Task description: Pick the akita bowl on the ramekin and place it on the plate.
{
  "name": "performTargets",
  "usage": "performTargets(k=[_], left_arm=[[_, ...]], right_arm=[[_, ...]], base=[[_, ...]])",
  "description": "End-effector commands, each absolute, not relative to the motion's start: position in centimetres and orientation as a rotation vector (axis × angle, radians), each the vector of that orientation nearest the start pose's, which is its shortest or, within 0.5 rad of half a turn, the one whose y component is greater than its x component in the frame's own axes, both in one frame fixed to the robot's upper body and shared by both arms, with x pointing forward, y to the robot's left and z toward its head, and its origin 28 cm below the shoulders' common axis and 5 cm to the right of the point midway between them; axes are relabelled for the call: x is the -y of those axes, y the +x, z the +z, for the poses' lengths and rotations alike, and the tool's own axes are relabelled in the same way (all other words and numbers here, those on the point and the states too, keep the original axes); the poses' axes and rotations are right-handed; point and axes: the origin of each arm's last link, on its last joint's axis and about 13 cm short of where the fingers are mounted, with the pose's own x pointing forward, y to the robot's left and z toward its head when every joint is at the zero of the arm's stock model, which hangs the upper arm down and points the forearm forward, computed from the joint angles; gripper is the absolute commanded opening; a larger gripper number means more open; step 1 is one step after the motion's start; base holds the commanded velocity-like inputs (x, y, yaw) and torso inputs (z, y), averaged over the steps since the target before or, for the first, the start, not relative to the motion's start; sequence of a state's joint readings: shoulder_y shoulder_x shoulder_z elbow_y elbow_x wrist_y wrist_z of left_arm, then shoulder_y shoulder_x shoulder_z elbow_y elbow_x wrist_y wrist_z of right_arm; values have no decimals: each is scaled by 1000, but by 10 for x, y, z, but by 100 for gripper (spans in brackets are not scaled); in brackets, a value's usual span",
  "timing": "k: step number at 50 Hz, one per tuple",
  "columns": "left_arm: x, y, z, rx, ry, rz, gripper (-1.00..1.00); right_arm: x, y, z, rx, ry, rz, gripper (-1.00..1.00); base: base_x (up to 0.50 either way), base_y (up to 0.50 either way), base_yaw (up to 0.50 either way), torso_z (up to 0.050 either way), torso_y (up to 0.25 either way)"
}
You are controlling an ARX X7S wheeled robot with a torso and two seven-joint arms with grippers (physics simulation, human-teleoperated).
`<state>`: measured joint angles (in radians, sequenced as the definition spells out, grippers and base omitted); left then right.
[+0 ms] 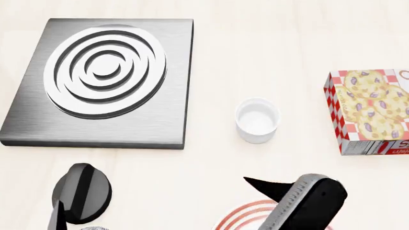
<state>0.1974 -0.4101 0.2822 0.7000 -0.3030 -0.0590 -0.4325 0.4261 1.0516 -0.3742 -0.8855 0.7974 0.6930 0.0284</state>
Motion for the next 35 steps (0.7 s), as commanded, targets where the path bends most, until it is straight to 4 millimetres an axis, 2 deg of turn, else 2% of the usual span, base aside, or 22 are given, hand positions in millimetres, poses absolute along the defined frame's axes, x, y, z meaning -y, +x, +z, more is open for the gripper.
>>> performTargets(k=[1, 15, 27, 35], left_arm=[[-202, 146, 109, 289, -97, -56, 100], [-202, 147, 109, 298, -106, -57, 100], [-203, 147, 109, 298, -109, -58, 100], [-203, 147, 109, 299, -113, -60, 100]], right_arm=[[158, 190, 186, 156, -415, 593, 100], [159, 206, 174, 259, -373, 380, 100], [166, 216, 166, 375, -267, 160, 100], [170, 220, 161, 417, -194, 67, 100]], base=[[0, 0, 0, 0, 0], [0, 0, 0, 0, 0], [0, 0, 0, 0, 0], [0, 0, 0, 0, 212]])
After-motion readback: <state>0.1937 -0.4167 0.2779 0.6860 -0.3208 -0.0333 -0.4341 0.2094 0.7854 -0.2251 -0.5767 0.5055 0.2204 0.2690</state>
